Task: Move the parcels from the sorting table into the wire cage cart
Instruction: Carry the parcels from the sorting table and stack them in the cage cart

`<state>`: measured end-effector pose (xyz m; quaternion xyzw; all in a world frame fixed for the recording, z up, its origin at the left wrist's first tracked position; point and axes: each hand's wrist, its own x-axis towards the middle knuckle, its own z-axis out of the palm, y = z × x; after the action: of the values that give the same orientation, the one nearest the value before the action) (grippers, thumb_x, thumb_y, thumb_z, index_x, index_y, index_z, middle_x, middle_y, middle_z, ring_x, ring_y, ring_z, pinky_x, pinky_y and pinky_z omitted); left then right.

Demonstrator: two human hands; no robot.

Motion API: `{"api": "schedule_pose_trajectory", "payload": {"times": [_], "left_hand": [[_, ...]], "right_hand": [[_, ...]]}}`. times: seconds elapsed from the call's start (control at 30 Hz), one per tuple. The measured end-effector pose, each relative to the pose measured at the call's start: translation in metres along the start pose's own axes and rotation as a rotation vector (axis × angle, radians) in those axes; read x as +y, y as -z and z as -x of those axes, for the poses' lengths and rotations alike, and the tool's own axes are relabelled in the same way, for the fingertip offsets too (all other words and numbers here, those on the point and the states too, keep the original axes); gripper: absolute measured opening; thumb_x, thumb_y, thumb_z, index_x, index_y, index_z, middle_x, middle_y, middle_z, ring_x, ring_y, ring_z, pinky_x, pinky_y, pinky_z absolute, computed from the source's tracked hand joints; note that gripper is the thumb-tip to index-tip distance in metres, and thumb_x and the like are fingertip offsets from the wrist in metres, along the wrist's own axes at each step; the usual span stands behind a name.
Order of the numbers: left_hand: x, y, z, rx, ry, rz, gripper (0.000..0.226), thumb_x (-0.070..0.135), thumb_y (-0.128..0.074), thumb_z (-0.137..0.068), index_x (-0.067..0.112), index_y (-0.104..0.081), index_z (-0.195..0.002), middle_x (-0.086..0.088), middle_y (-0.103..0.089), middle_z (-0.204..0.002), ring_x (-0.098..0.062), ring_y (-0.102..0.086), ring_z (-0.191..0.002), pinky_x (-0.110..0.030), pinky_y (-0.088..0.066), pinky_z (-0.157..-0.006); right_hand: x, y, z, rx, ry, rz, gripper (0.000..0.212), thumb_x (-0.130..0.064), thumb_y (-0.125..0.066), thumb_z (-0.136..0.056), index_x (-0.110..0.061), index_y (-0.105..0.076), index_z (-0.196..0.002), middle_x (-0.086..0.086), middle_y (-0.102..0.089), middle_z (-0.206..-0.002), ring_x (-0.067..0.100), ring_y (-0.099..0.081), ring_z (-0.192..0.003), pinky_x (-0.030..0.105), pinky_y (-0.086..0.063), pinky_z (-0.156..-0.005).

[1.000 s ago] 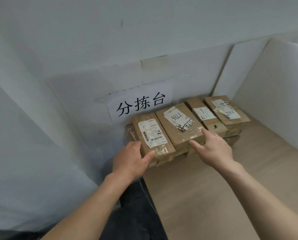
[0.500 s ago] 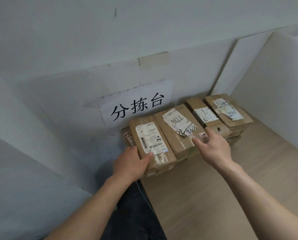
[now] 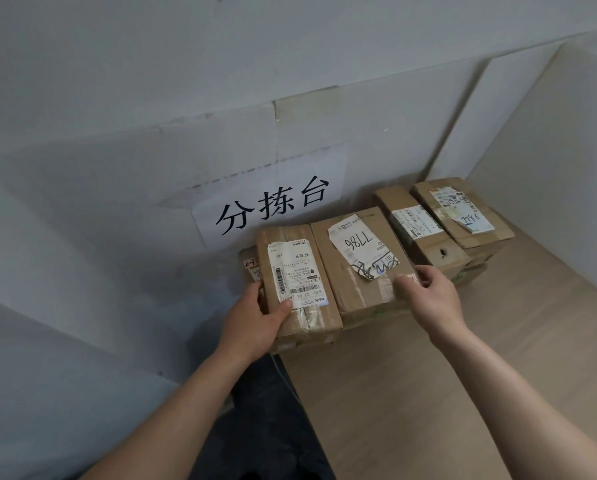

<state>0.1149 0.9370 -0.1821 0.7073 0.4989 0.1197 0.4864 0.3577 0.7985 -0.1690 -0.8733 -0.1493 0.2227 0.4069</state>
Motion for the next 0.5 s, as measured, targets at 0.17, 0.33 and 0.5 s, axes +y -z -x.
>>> {"api": "schedule_pose_trajectory", "payload": {"times": [0.17,0.33,0.5], "left_hand": [[-0.004,-0.002,0.0,-0.021,0.05,0.134,0.055,0.039,-0.067,-0.094,0.035,-0.044,-0.143,0.015,-0.058,-0.122,-0.009,-0.058,-0.105,-0.043,-0.054,-0.097],[-0.005,-0.003,0.004,-0.024,0.105,0.223,0.066,0.044,-0.073,-0.088,0.044,-0.04,-0.146,0.018,-0.055,-0.121,-0.02,-0.058,-0.119,-0.054,-0.055,-0.095],[-0.008,-0.004,0.009,-0.028,0.143,0.292,0.065,0.041,-0.075,-0.087,0.049,-0.042,-0.142,0.019,-0.059,-0.123,-0.02,-0.062,-0.115,-0.053,-0.056,-0.094]], "right_hand": [[0.012,-0.006,-0.005,-0.038,-0.051,-0.141,0.055,-0.051,-0.069,-0.074,-0.023,-0.063,-0.122,-0.007,-0.069,-0.104,0.017,-0.064,-0.091,0.048,-0.054,-0.086],[0.022,-0.011,-0.011,-0.09,-0.12,-0.256,0.034,-0.043,-0.066,-0.091,-0.026,-0.06,-0.119,-0.005,-0.064,-0.109,0.019,-0.061,-0.093,0.041,-0.051,-0.074],[0.029,-0.011,-0.01,-0.119,-0.149,-0.349,0.028,-0.04,-0.07,-0.09,-0.024,-0.063,-0.112,0.003,-0.068,-0.113,0.028,-0.064,-0.107,0.045,-0.054,-0.077]]}}
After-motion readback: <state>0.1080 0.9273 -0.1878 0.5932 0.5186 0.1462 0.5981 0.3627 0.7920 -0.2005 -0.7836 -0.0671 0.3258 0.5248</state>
